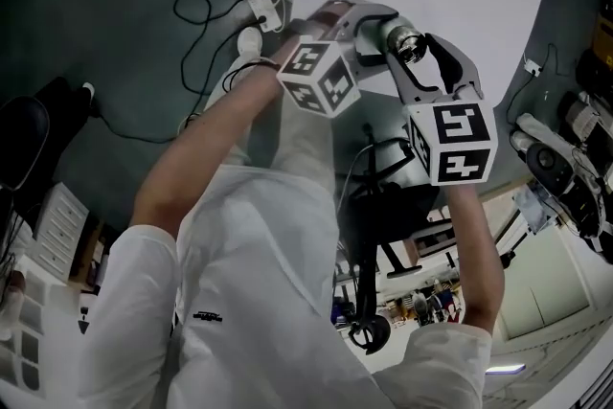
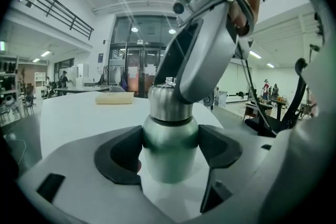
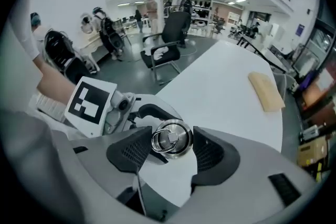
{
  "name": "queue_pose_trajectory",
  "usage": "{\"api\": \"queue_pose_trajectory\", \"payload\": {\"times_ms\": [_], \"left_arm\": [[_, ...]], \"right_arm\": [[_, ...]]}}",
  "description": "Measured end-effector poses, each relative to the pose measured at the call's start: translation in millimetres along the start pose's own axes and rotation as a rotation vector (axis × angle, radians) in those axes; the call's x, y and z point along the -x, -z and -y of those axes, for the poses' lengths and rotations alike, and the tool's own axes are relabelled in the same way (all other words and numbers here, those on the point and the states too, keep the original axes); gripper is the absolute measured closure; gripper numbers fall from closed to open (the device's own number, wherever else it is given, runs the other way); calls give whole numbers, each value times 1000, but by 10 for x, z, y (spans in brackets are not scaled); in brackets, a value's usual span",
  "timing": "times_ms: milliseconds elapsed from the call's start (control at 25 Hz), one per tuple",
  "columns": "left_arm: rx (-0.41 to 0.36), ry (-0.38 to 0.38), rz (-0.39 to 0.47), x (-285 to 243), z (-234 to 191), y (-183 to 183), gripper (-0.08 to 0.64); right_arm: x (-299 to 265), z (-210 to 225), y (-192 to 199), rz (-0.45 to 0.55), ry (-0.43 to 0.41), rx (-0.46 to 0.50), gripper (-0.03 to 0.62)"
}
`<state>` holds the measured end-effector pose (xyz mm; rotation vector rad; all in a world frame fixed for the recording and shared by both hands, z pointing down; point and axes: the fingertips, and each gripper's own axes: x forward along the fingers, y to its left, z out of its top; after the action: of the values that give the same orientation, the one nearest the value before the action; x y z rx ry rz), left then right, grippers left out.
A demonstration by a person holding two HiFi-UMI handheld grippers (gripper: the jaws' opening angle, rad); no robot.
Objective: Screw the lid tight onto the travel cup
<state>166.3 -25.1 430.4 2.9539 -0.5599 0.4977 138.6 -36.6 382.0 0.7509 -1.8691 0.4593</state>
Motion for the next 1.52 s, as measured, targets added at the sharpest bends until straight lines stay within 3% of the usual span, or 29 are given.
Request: {"api": "queue_pose_trajectory", "payload": {"times_ms": [80,200,480,840,1040,1240,1360,1520], "left_arm": [[3,-3,2,-2,5,2,238],[5,-4,4,-2,15,3,238],[4,-1,5,-18,1,12,238],[-21,53,-6,-35,19,23,238],[-42,111,-7,-31,27,20,238],[-54,139,-3,16,47,9,238],[-53,137,0,17,44,2,238],[-48,127,1,-4,43,10,238]], "right_arm": [[3,12,6,13,28,-64,353],[10,1,22,20,31,-71,351],[158,-33,-33,11,-61,115,330],[267,-264,-124,7,-325,599,331],[161,-217,-43,-48,-389,1003,331],[85,-230,104,-119,-433,1271,333],[29,-215,165,-158,-429,1345,346],[-8,-204,186,-151,-425,1268,367]]}}
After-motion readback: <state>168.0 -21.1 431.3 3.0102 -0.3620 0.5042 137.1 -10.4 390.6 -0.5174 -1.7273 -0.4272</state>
